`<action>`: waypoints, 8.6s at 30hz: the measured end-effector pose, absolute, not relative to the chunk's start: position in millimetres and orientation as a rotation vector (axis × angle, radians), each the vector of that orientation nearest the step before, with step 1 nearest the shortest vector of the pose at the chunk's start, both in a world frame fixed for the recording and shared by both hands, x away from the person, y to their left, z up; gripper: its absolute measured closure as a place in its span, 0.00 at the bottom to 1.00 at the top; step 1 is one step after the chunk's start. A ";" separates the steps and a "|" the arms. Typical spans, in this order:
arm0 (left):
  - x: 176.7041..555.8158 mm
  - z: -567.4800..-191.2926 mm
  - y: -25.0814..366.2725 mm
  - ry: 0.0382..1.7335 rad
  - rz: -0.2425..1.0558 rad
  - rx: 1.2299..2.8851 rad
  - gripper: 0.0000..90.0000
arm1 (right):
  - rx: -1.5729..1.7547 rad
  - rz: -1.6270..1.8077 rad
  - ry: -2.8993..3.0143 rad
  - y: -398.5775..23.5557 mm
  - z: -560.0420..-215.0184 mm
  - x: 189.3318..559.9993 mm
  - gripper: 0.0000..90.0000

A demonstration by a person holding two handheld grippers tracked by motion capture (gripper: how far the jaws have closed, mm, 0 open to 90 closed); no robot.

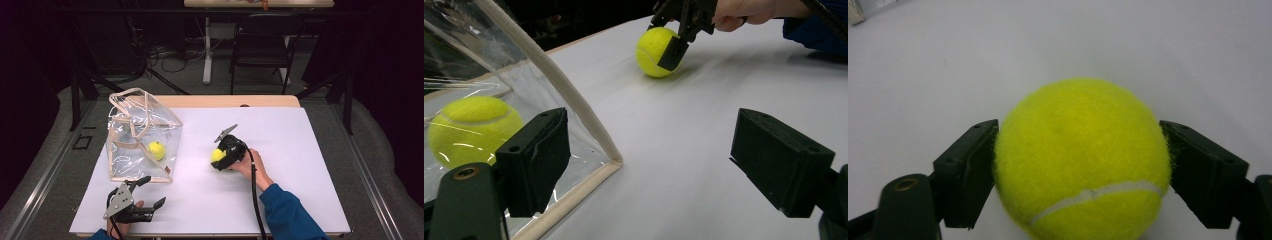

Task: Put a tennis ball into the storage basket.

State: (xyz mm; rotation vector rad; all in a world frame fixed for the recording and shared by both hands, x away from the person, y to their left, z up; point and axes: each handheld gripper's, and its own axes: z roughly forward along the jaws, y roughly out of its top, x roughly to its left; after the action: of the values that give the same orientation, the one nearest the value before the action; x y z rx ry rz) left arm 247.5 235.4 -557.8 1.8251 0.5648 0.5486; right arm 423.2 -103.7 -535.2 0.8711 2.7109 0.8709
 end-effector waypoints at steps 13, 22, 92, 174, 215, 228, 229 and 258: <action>247.6 -558.7 235.3 0.569 0.548 1.823 0.18 | 0.890 0.865 2.737 -103.7 -536.9 424.0 0.29; 247.3 -558.3 235.2 0.569 0.551 1.824 0.18 | 0.855 0.879 2.743 -103.6 -533.4 422.3 0.29; 246.7 -558.3 235.4 0.568 0.553 1.824 0.18 | 0.751 0.880 2.724 -102.7 -468.3 411.6 0.29; 247.4 -558.6 233.9 0.569 0.544 1.830 0.18 | 0.716 1.042 2.589 -92.4 -423.1 426.3 0.29; 247.2 -558.5 233.9 0.563 0.544 1.834 0.18 | 0.677 1.128 2.505 -79.2 -403.8 433.7 0.29; 247.4 -558.9 233.6 0.564 0.540 1.835 0.18 | 0.656 1.133 2.506 -67.8 -394.2 437.9 0.29; 247.2 -558.9 233.6 0.565 0.540 1.833 0.18 | 0.654 1.133 2.505 -67.1 -393.6 438.2 0.29; 247.2 -558.7 233.9 0.564 0.541 1.830 0.18 | 0.619 1.128 2.524 -48.2 -383.8 444.5 0.29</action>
State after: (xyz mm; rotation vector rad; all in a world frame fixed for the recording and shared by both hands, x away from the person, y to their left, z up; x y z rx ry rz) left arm 247.2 233.9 -558.7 1.8296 0.5643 0.5414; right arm 444.5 -48.2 -383.8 0.6194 2.5245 1.1279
